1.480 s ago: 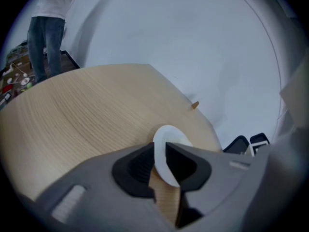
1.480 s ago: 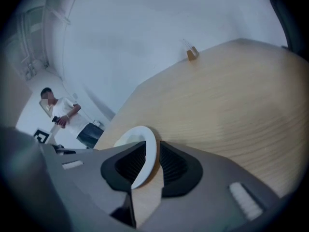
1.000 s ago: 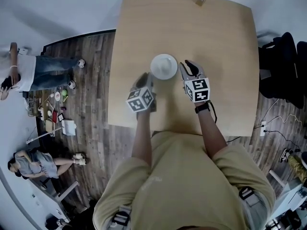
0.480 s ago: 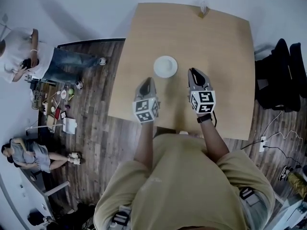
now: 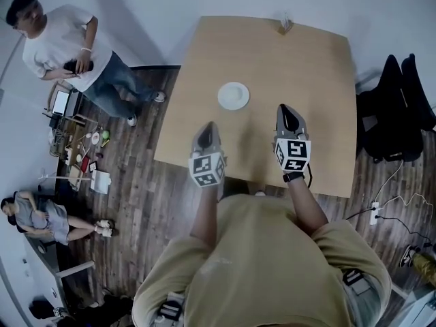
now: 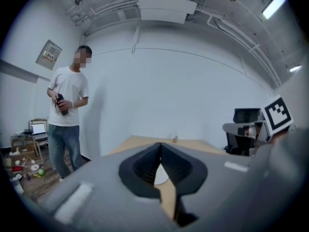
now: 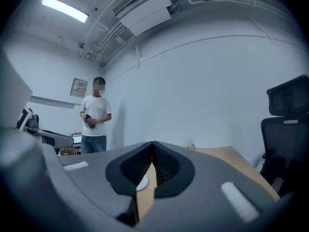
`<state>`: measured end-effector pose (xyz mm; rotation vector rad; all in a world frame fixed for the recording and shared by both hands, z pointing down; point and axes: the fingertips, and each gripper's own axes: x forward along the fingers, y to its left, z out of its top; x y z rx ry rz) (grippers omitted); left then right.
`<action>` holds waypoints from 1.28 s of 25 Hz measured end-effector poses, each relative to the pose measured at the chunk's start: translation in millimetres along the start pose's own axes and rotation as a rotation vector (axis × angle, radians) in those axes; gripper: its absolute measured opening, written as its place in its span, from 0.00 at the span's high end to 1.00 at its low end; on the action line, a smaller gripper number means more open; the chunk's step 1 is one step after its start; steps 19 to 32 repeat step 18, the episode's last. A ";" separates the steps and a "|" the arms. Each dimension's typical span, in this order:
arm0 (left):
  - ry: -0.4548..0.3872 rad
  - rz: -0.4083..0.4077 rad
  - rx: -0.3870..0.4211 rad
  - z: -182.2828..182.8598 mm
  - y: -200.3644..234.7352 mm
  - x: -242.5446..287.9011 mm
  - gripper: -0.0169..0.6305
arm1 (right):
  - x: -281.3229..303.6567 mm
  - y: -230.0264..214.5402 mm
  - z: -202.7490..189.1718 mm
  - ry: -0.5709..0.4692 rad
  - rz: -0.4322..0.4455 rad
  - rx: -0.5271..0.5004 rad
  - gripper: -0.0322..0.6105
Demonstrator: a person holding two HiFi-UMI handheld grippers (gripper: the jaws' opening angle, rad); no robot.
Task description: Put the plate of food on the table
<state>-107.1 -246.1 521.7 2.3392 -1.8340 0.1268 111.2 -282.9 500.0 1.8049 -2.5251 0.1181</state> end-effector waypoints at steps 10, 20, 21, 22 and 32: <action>-0.064 0.013 0.023 22.6 -11.6 -23.5 0.97 | -31.2 1.1 6.1 -0.027 -0.022 0.022 0.94; -0.084 0.029 0.035 31.6 -10.7 -33.2 0.97 | -39.1 1.0 7.7 -0.035 -0.024 0.035 0.94; -0.084 0.029 0.035 31.6 -10.7 -33.2 0.97 | -39.1 1.0 7.7 -0.035 -0.024 0.035 0.94; -0.084 0.029 0.035 31.6 -10.7 -33.2 0.97 | -39.1 1.0 7.7 -0.035 -0.024 0.035 0.94; -0.084 0.029 0.035 31.6 -10.7 -33.2 0.97 | -39.1 1.0 7.7 -0.035 -0.024 0.035 0.94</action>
